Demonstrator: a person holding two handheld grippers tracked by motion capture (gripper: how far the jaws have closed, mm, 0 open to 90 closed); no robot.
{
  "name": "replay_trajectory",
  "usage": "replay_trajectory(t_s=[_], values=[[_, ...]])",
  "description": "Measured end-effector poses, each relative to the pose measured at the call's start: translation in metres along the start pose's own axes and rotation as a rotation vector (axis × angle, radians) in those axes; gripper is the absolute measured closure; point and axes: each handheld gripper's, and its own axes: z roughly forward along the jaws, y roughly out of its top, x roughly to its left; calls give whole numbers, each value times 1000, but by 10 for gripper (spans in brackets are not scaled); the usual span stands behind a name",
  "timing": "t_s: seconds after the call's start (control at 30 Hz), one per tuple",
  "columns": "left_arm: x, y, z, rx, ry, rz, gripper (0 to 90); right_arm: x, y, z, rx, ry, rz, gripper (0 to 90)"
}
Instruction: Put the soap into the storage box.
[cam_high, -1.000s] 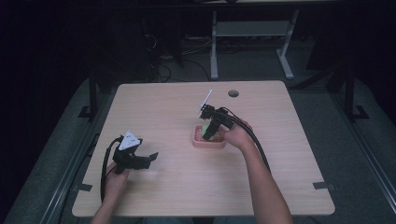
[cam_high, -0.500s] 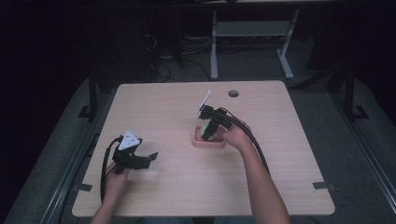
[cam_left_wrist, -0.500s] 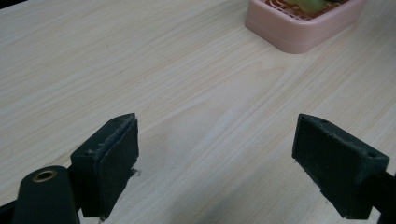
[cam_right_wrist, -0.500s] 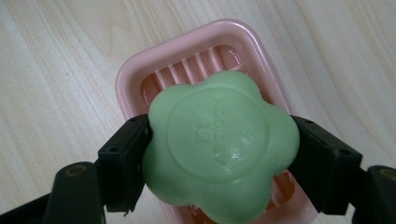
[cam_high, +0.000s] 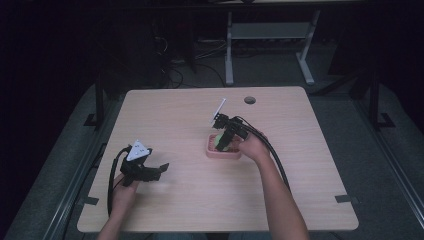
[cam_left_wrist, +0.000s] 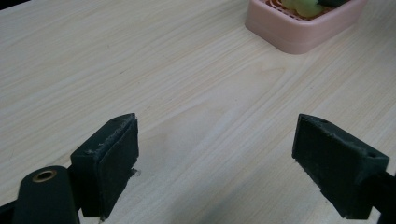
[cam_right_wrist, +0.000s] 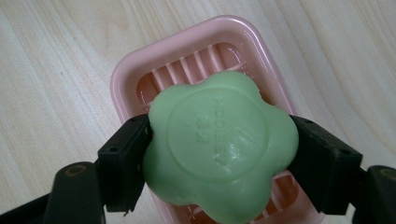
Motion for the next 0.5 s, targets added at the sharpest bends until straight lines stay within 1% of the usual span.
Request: replay_trajectory(t_s=[0.13,0.33,0.37,0.43,0.5], values=[[0,0,0,-5,-1,-7,144,-1,-1,-1,-2,-2,5,250],[0,0,0,-3,-2,-4,144,-2,-4,-2,-1,-6,10,253],[0,0,0,4,-1,4,144,-3,-4,-3,-10,-10,9,255],[-1,0,1,-2,-2,-3,144,-5,-5,-9,-46,1,23,270],[-1,0,1,-2,-2,-3,144,-5,-5,-12,-46,1,21,273]])
